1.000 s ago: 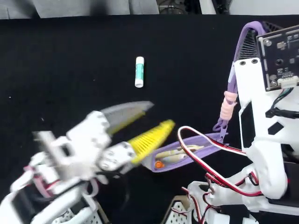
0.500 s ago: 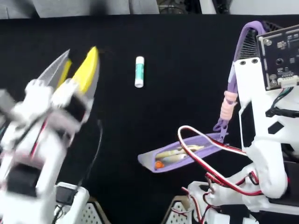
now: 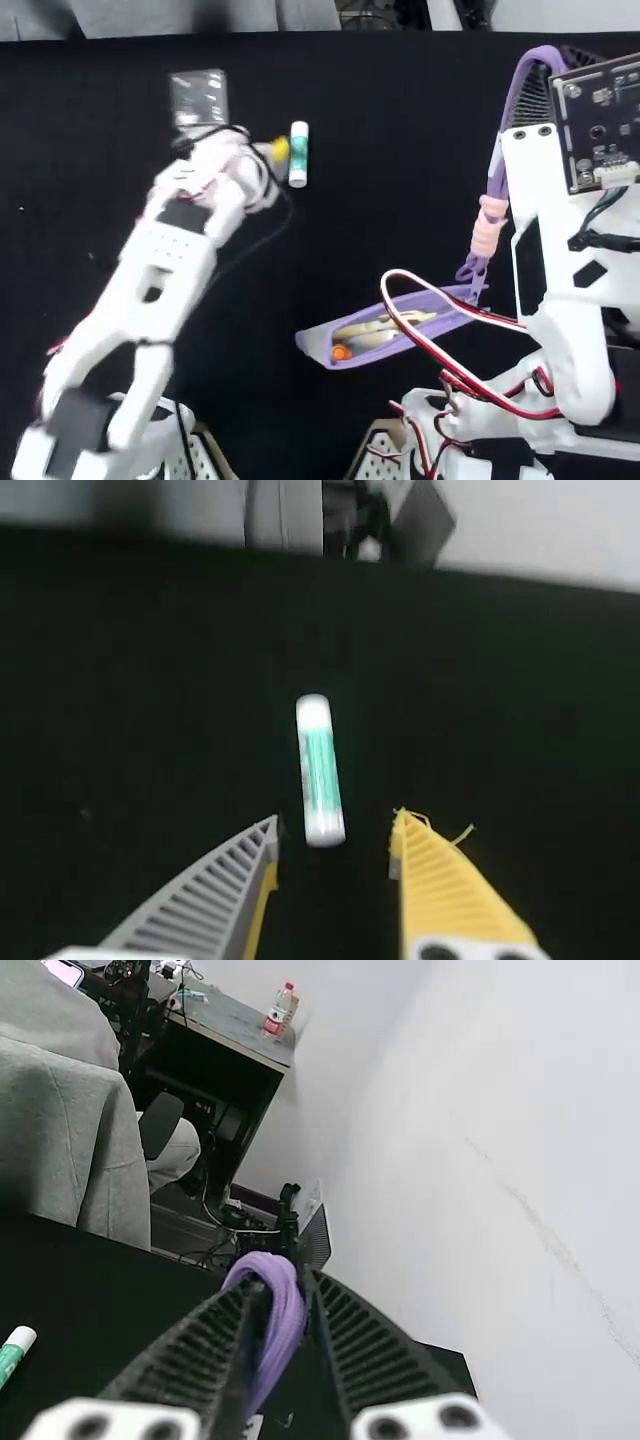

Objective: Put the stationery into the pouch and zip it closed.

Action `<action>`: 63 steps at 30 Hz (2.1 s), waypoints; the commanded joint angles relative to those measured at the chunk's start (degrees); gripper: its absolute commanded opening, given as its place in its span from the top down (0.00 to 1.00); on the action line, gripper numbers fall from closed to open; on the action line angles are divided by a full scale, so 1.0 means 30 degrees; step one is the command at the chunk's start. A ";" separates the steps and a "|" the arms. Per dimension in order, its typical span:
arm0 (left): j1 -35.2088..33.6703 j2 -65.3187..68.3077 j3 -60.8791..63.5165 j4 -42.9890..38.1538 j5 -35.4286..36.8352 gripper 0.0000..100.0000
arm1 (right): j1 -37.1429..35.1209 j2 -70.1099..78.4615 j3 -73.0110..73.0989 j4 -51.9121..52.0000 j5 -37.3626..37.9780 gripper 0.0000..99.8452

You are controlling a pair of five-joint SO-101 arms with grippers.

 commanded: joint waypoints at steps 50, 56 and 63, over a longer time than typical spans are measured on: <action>0.2300 1.6029 -1.2352 -0.0469 0.0264 0.91 | -0.0264 0.0103 -0.0484 0.0029 0.0176 0.99; 0.2330 1.6147 -1.2322 -0.0381 0.0264 0.92 | -0.0264 0.0103 -0.0484 0.0029 0.0176 0.99; 0.2359 1.6205 -1.2147 -0.0322 0.0264 0.92 | -0.0264 0.0103 -0.0484 0.0029 0.0147 0.99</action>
